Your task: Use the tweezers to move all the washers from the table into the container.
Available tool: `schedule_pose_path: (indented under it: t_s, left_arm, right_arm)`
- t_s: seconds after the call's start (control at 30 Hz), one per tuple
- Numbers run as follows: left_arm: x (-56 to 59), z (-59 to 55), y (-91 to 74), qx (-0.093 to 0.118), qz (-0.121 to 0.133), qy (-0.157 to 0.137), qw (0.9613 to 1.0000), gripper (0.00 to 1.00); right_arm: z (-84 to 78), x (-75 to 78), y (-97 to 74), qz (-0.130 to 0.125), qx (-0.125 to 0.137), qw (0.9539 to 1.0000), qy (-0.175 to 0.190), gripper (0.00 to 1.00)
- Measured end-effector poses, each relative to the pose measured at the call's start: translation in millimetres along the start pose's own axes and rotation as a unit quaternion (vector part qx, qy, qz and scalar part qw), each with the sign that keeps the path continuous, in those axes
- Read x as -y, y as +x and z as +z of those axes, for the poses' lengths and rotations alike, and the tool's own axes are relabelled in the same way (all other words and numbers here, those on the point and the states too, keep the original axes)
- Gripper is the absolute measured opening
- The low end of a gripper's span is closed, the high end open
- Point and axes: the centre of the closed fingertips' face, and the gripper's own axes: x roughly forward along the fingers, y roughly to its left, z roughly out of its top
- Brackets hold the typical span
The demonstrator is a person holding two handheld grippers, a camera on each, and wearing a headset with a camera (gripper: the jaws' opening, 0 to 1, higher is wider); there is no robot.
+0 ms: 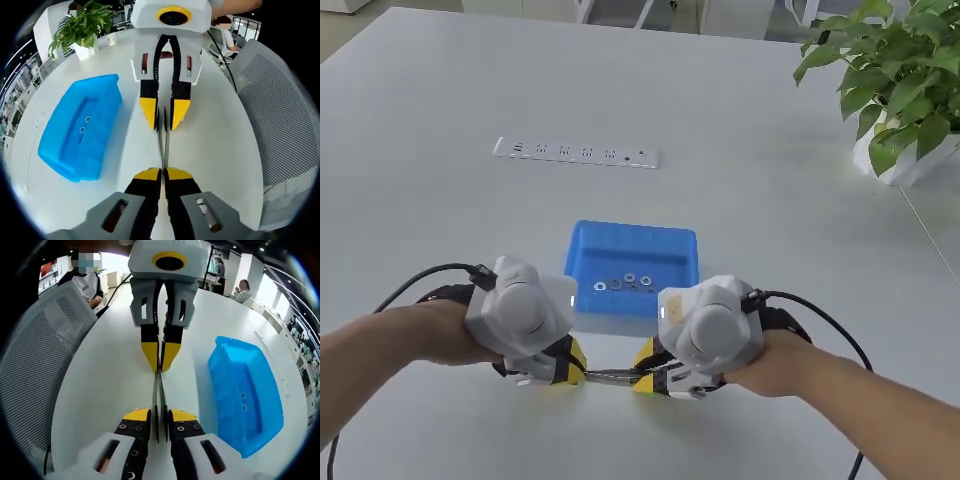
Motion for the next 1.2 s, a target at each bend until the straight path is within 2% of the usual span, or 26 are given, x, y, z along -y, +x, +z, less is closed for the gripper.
schedule_pose_path:
  t_s: [0.07, 0.13, 0.2, 0.3, 0.4, 0.47, 0.53, 0.67, 0.7, 0.77, 0.8, 0.83, 0.93, 0.97, 1.0, 1.1, 1.2]
  left_arm:
    - [0.8, -0.7, -1.1, 0.001, -0.001, -0.004, 1.0, 0.11]
    - [-1.6, -1.0, -4.8, 0.009, 0.012, -0.022, 0.9996, 0.15]
    - [-3.5, -2.1, -8.5, 0.017, 0.02, -0.043, 0.9987, 0.18]
    - [-6.0, 0.8, -17.9, 0.048, 0.036, -0.077, 0.9952, 0.27]
    - [-8.4, 3.1, -30.9, 0.078, 0.055, -0.109, 0.9896, 0.34]
    - [-11.3, 3.8, -38.0, 0.09, 0.068, -0.123, 0.986, 0.41]
    - [-12.2, 7.1, -46.6, 0.108, 0.079, -0.133, 0.9821, 0.5]
    - [-12.1, 14.0, -61.9, 0.138, 0.096, -0.137, 0.9762, 0.59]
    - [-12.6, 17.7, -66.2, 0.149, 0.099, -0.141, 0.9736, 0.62]
    - [-12.6, 23.2, -72.1, 0.163, 0.105, -0.14, 0.971, 0.67]
    - [-12.9, 25.2, -75.5, 0.167, 0.109, -0.138, 0.9701, 0.7]
    - [-13.5, 29.7, -80.0, 0.177, 0.115, -0.137, 0.9678, 0.72]
    - [-16.7, 40.4, -91.3, 0.206, 0.129, -0.139, 0.9601, 0.78]
    - [-17.1, 43.3, -94.2, 0.211, 0.131, -0.138, 0.9587, 0.8]
    - [-17.2, 44.6, -95.8, 0.214, 0.133, -0.135, 0.9583, 0.83]
    - [-21.0, 47.1, -97.4, 0.221, 0.143, -0.134, 0.9554, 0.92]
    - [-22.7, 44.6, -97.3, 0.218, 0.152, -0.136, 0.9545, 0.99]
  right_arm:
    - [-0.7, 0.5, -1.3, -0.007, -0.001, 1.0, -0.002, 0.19]
    - [-2.9, 0.5, -4.3, -0.012, -0.003, 0.9999, 0.002, 0.24]
    - [-7.4, 4.0, -10.7, -0.028, -0.006, 0.9991, 0.03, 0.31]
    - [-8.5, 10.2, -25.4, -0.058, 0.016, 0.9964, 0.06, 0.37]
    - [-13.5, 13.5, -39.9, -0.08, 0.027, 0.9924, 0.089, 0.45]
    - [-15.5, 17.0, -51.2, -0.101, 0.043, 0.9876, 0.112, 0.48]
    - [-19.2, 18.2, -60.0, -0.112, 0.051, 0.9842, 0.127, 0.52]
    - [-23.6, 24.3, -82.4, -0.143, 0.086, 0.971, 0.171, 0.6]
    - [-25.4, 25.1, -87.0, -0.15, 0.088, 0.9696, 0.172, 0.62]
    - [-28.4, 26.2, -96.7, -0.164, 0.097, 0.9652, 0.179, 0.65]
    - [-27.7, 26.9, -102.3, -0.173, 0.109, 0.961, 0.186, 0.68]
    - [-28.4, 26.3, -105.3, -0.175, 0.113, 0.9595, 0.19, 0.71]
    - [-30.1, 29.3, -116.3, -0.197, 0.131, 0.9503, 0.202, 0.79]
    - [-30.7, 30.2, -120.7, -0.206, 0.14, 0.9464, 0.206, 0.82]
    - [-31.3, 30.0, -121.6, -0.207, 0.14, 0.946, 0.207, 0.85]
    - [-35.1, 30.3, -128.9, -0.221, 0.148, 0.9397, 0.215, 0.91]
    - [-39.5, 30.9, -133.8, -0.231, 0.153, 0.935, 0.222, 0.98]
